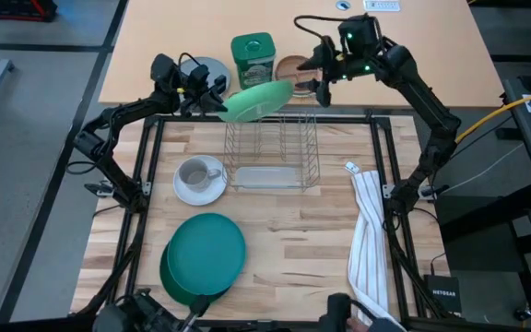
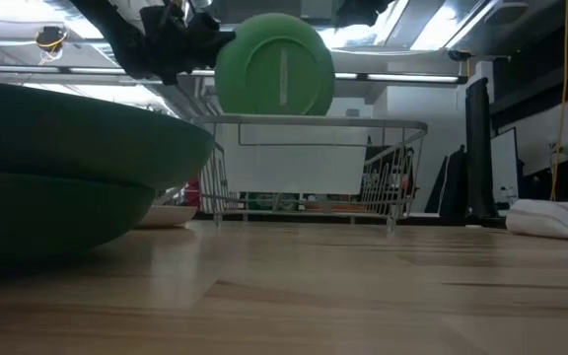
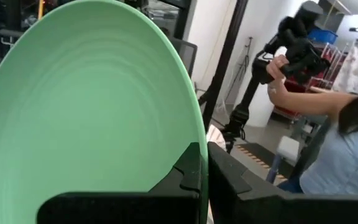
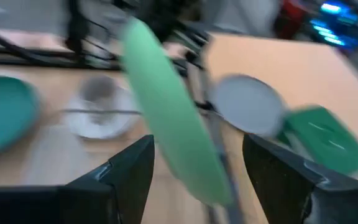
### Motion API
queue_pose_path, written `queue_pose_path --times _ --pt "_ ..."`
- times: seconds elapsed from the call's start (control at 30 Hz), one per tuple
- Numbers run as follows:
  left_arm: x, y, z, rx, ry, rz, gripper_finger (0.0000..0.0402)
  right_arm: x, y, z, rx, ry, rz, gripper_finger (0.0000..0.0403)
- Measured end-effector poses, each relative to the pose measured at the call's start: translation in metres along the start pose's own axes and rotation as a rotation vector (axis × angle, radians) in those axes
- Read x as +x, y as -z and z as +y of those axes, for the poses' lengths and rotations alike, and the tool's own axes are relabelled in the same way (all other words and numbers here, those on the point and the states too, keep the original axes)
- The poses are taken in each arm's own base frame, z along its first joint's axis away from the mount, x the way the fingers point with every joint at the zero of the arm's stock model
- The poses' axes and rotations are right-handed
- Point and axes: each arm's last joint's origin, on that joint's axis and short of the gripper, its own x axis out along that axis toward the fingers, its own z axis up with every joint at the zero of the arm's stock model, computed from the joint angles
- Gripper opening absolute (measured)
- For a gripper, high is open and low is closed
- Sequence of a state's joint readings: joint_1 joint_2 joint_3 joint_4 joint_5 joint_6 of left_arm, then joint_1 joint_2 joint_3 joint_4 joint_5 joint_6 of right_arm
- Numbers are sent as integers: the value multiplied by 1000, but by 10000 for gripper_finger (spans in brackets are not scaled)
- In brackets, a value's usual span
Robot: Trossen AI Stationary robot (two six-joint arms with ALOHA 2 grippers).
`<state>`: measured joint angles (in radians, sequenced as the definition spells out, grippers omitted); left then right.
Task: Sort dishes
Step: Put the light green plate into the dish rack
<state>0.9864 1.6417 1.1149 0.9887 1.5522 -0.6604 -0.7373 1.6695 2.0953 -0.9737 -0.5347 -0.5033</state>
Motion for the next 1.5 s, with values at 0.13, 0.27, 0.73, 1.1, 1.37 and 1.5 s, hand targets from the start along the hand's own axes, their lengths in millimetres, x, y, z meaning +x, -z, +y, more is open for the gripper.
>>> queue_pose_path --times 0.13,0.27,0.73,1.1,1.37,1.5 --pt "7 1 -1 39 35 14 0 -3 1 -2 10 -110 -65 246" --pt "18 1 -3 44 68 21 0 -3 2 -2 13 -114 -62 246" --pt "42 -2 -11 136 140 27 0 -1 13 5 94 -206 10 246" --pt "48 -4 -14 157 159 28 0 15 33 8 180 -357 26 243" --pt "48 -10 -14 170 161 29 0 17 36 9 188 -389 18 157" --pt "47 -11 -14 179 167 36 0 17 36 11 181 -412 6 99"
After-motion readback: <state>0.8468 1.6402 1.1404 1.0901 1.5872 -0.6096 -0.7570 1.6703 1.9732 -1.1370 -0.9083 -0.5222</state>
